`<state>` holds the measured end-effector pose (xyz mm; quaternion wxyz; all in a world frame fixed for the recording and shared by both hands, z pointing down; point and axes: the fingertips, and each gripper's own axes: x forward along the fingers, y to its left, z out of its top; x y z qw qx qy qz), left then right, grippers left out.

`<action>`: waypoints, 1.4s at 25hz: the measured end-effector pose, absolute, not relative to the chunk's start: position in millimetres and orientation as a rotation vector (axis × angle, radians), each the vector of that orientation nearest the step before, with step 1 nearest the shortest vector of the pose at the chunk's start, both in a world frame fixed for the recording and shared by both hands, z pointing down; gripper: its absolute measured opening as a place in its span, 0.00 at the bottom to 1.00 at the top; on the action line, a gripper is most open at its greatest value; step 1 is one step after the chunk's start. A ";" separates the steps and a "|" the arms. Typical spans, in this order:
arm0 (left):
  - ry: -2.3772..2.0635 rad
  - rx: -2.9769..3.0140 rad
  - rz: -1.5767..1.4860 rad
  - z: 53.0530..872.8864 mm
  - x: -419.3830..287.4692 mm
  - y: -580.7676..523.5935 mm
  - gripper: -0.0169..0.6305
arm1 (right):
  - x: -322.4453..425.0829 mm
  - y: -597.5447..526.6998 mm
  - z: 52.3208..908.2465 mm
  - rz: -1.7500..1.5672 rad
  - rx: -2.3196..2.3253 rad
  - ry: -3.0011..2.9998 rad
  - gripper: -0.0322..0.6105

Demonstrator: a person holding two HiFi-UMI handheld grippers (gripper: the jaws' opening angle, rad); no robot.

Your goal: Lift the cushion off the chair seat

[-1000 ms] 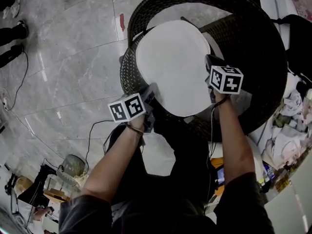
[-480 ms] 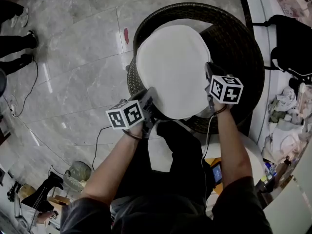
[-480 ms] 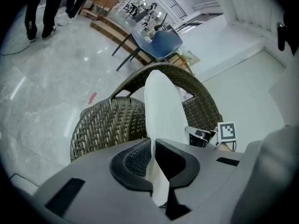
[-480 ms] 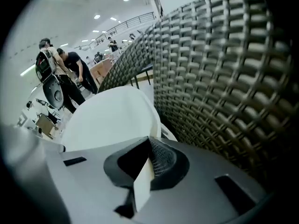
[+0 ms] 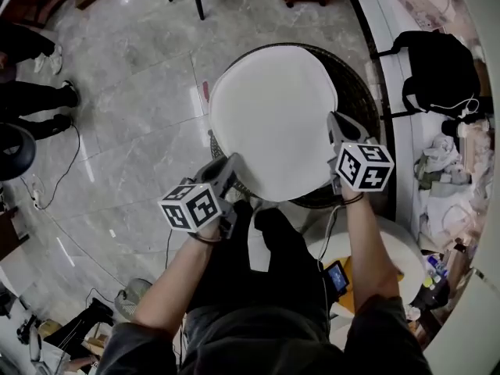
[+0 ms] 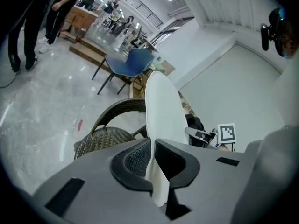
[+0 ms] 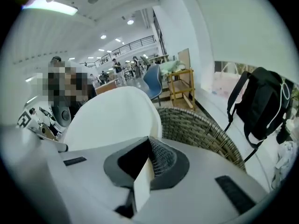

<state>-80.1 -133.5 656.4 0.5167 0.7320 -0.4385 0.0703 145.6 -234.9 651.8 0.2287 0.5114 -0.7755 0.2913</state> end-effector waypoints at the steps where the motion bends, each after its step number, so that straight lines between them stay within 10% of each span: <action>1: -1.053 1.782 0.165 640.1 -79.1 -133.5 0.08 | 147.5 -233.1 633.7 0.783 1.424 -2.149 0.07; 35: -1.074 2.521 -0.061 209.7 -48.1 -186.5 0.08 | 195.4 -199.9 160.1 0.122 1.947 -2.480 0.07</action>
